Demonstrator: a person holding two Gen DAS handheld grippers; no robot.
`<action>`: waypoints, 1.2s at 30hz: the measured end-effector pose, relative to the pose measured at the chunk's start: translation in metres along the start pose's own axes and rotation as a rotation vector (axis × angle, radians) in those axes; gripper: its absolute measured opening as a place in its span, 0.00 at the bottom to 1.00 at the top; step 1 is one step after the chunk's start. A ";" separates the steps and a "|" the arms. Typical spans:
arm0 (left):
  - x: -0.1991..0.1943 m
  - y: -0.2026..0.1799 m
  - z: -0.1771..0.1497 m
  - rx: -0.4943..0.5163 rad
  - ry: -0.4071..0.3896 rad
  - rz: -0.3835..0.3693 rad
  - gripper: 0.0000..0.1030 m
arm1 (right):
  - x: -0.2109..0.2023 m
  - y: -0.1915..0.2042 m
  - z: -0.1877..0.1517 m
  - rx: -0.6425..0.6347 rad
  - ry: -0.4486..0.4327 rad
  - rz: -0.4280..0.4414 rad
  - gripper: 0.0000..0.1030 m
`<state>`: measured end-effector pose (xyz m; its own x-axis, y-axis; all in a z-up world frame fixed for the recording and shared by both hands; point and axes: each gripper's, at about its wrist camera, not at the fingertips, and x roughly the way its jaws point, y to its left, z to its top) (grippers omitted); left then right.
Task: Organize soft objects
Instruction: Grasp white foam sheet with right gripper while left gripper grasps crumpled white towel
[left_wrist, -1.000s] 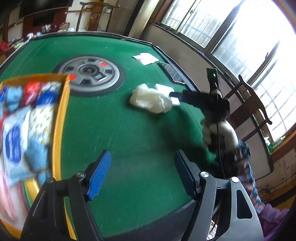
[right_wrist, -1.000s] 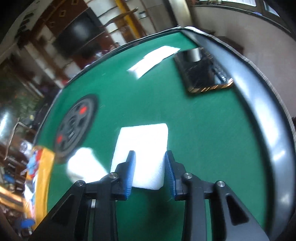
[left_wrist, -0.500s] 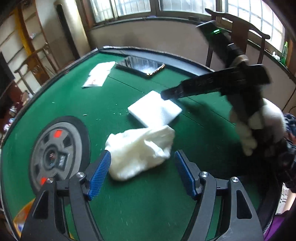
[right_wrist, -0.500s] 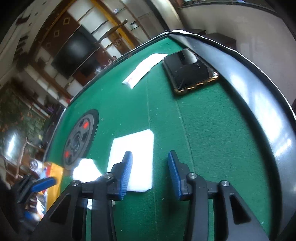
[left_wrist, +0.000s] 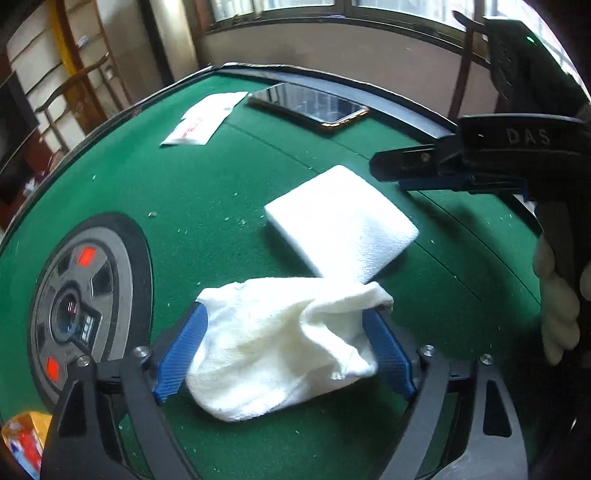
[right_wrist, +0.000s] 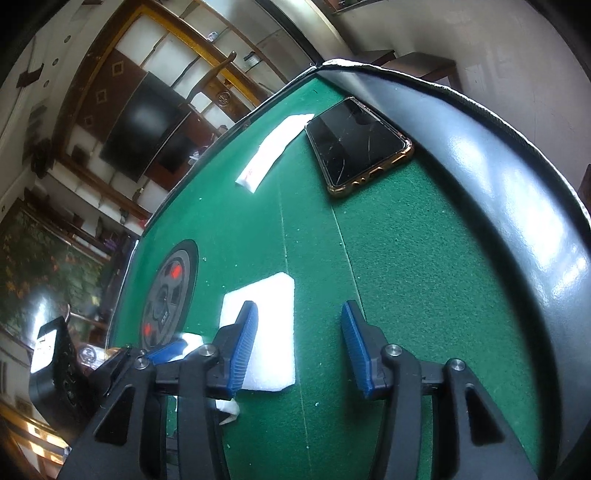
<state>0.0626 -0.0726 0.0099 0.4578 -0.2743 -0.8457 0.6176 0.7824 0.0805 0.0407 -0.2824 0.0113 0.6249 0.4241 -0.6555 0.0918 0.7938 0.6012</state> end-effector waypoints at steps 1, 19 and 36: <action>-0.001 0.003 0.000 -0.020 0.005 -0.005 0.71 | 0.001 0.000 0.001 0.001 0.000 0.001 0.42; -0.183 0.061 -0.132 -0.353 -0.222 -0.129 0.18 | 0.024 0.050 -0.016 -0.198 0.035 -0.020 0.68; -0.261 0.065 -0.219 -0.502 -0.312 -0.112 0.72 | 0.069 0.112 -0.030 -0.407 0.131 -0.374 0.59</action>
<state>-0.1565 0.1724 0.1204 0.6206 -0.4623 -0.6334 0.3303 0.8867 -0.3235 0.0708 -0.1511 0.0196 0.5035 0.1114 -0.8568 -0.0339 0.9934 0.1093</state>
